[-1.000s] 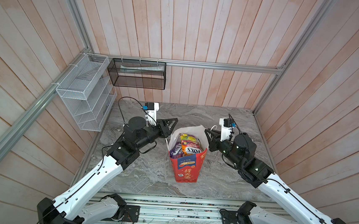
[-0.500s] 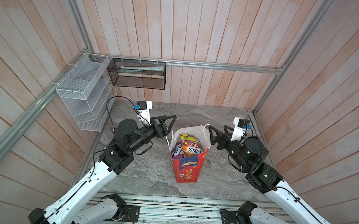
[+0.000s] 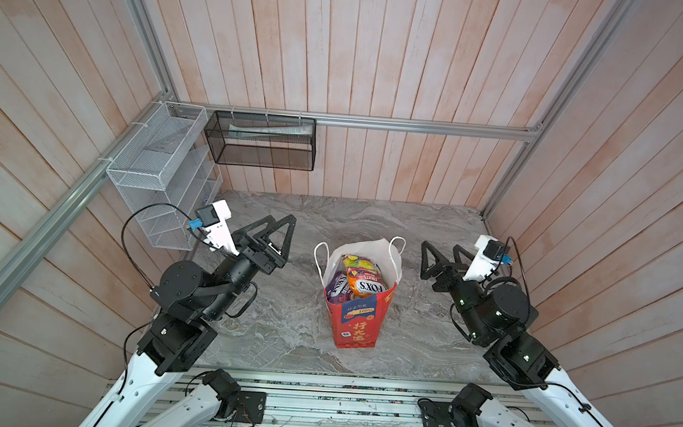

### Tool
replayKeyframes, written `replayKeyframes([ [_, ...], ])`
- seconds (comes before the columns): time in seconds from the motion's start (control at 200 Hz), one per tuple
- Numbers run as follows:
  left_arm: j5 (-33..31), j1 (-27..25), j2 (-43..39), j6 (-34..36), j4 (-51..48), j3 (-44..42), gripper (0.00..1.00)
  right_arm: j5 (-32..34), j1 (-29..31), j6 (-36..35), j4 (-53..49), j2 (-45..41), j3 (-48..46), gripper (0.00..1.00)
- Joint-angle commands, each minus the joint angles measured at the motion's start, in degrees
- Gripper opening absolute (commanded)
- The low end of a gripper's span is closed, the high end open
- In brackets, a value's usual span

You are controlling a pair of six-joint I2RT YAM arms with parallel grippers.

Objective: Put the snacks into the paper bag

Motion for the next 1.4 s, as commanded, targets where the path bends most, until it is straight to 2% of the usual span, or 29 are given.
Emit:
replayKeyframes([
  [0.0, -9.7, -0.1, -0.4, -1.2, -4.1, -1.3, 1.0, 4.2, -0.1, -0.7, 3.4, -2.3, -2.4, 0.98],
  [0.07, -14.2, -0.1, -0.5, -2.5, -6.1, -1.3, 1.0, 5.4, -0.1, -1.2, 4.1, -3.2, -2.9, 0.98],
  [0.205, -24.5, 0.1, -0.2, -5.0, -8.9, -2.3, 1.0, 12.0, -0.3, -0.8, 5.9, -4.8, -5.1, 0.98],
  [0.34, -32.6, 1.1, 1.0, -8.8, -10.3, -4.0, 1.0, 14.0, -1.8, -1.2, 8.3, -4.9, -6.9, 0.98],
  [0.41, -34.3, 1.9, 2.2, -8.8, -8.9, -5.0, 1.0, 13.9, -3.1, -0.9, 9.9, -4.0, -7.8, 0.98],
  [0.525, -33.0, 4.8, 4.3, -8.1, -6.3, -6.7, 1.0, 11.9, -5.2, -2.3, 16.2, -2.3, -11.5, 0.98],
  [0.595, -35.2, 5.7, 6.4, -6.6, -5.8, -7.1, 1.0, 11.9, -6.6, -2.9, 18.9, -0.8, -13.1, 0.98],
  [0.665, -38.2, 6.4, 9.0, -3.8, -3.1, -8.3, 1.0, 10.3, -8.7, -3.2, 20.8, 1.1, -14.3, 0.98],
  [0.735, -38.1, 8.2, 10.9, 0.1, 2.3, -11.4, 1.0, 7.0, -11.3, -3.4, 23.6, 3.3, -16.2, 0.98],
  [0.815, -38.9, 9.6, 13.3, 1.9, 6.3, -14.0, 1.0, 3.4, -13.6, -6.3, 32.3, 5.3, -20.4, 0.98],
  [0.89, -41.3, 9.6, 16.3, 6.8, 11.7, -16.3, 1.0, 3.2, -15.4, -9.0, 41.1, 7.7, -24.9, 0.98],
  [0.97, -43.7, 9.6, 20.2, 12.2, 18.2, -19.4, 1.0, 3.4, -18.4, -9.0, 42.9, 11.3, -25.9, 0.98],
  [1.055, -41.6, 10.0, 24.8, 22.0, 30.4, -24.8, 1.0, 1.8, -22.3, -7.7, 40.4, 16.9, -24.5, 0.98],
  [1.14, -40.0, 12.0, 28.6, 29.1, 37.3, -27.6, 1.0, -2.0, -26.1, -7.3, 40.3, 21.4, -23.7, 0.98],
  [1.215, -37.9, 15.1, 29.3, 29.5, 37.9, -29.6, 1.0, -6.6, -28.9, -10.8, 44.1, 24.1, -24.8, 0.98],
  [1.295, -33.7, 18.5, 29.5, 30.6, 40.2, -32.5, 1.0, -3.6, -30.1, -13.7, 45.3, 26.2, -25.2, 0.98],
  [1.395, -33.3, 21.3, 31.3, 33.3, 42.7, -35.0, 1.0, -2.9, -32.6, -13.0, 45.1, 28.1, -25.4, 0.98],
])
